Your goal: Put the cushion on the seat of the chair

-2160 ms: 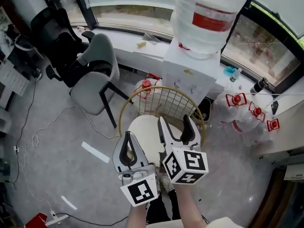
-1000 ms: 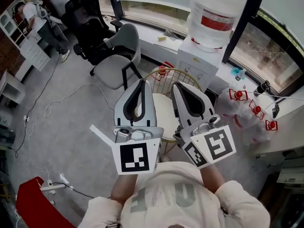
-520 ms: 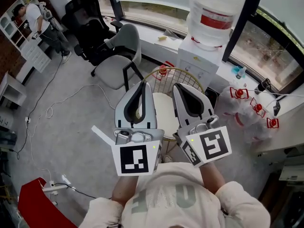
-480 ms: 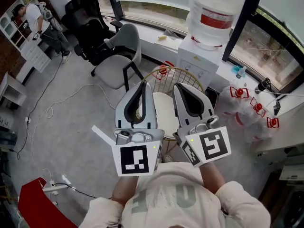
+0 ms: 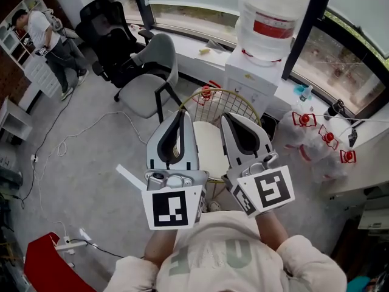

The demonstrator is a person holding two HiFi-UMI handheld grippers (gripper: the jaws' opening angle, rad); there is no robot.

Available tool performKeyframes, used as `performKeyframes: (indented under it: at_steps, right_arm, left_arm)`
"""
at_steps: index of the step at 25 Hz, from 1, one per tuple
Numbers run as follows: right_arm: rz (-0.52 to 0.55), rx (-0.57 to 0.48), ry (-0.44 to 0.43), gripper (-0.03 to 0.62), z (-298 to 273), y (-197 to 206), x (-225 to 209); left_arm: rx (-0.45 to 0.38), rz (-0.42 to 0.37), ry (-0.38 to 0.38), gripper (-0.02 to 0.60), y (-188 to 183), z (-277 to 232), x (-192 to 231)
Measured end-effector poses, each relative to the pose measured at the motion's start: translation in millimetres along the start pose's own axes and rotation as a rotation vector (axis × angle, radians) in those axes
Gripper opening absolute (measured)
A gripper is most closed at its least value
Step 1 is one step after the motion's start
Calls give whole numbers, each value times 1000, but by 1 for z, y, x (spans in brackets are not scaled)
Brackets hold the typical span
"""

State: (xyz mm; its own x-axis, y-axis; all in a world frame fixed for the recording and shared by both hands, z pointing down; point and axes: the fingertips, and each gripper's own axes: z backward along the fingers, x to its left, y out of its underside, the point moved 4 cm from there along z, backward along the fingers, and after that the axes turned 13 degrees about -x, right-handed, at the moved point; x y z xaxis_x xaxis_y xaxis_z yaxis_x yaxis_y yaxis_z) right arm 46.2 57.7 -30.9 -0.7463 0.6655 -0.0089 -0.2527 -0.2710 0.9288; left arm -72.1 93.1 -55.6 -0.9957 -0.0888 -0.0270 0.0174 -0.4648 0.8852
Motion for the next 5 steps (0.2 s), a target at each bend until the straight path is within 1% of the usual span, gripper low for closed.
performKeyframes:
  at_steps: [2,5]
  right_arm:
    - [-2,-4,1,15,-1,-1,-1]
    - [-9,-12,5,15,-3,-1,-1]
  left_arm:
    - [-11,0,7,14,0,-1,-1]
    - [-2,-6,5,14,2,-1,0]
